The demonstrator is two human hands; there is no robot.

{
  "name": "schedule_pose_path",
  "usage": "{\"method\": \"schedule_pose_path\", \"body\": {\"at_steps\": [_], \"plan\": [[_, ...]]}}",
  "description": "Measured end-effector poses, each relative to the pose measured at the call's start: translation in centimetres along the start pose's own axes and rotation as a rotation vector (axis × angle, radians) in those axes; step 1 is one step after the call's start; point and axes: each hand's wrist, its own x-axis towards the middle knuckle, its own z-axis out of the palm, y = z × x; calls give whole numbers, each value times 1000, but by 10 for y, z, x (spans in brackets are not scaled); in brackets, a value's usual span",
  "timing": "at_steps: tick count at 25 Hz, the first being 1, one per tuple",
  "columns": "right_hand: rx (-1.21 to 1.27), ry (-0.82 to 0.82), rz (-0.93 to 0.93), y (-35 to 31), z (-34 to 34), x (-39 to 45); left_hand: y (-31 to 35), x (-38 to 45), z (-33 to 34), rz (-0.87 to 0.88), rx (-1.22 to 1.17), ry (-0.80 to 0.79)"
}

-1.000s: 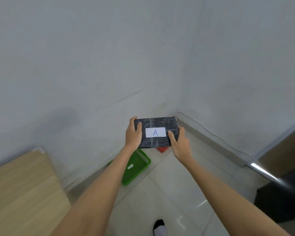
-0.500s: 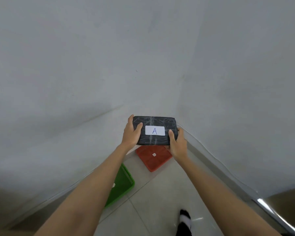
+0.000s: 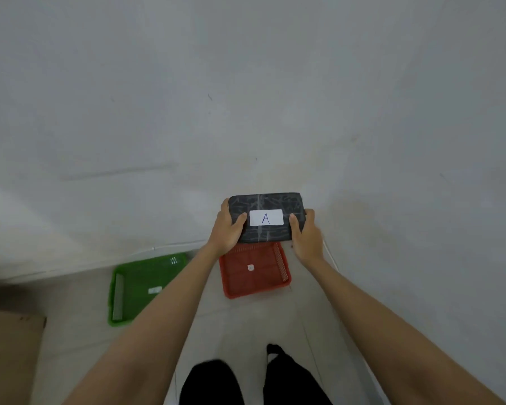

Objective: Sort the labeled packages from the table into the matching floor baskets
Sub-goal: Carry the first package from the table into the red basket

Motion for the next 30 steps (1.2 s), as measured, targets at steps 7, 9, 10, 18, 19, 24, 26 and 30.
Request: {"method": "schedule_pose_path", "body": {"at_steps": [7, 9, 10, 18, 19, 24, 26, 30], "plan": [[-19, -161, 138, 108, 34, 53, -82, 32, 69, -265, 25, 4], [-4, -272, 227, 152, 63, 74, -121, 51, 90, -279, 45, 46], [8, -326, 260, 176, 78, 85, -144, 62, 100, -287, 52, 69], [-18, -488, 340, 380, 230, 150, -369, 164, 173, -384, 87, 122], [-16, -470, 342, 403, 247, 157, -394, 179, 178, -405, 82, 107], [54, -465, 376, 491, 325, 192, -499, 243, 194, -435, 41, 46], [10, -470, 355, 512, 348, 205, -529, 258, 198, -438, 60, 4], [52, -418, 346, 532, 372, 216, -558, 272, 203, -457, 4, -105]]}}
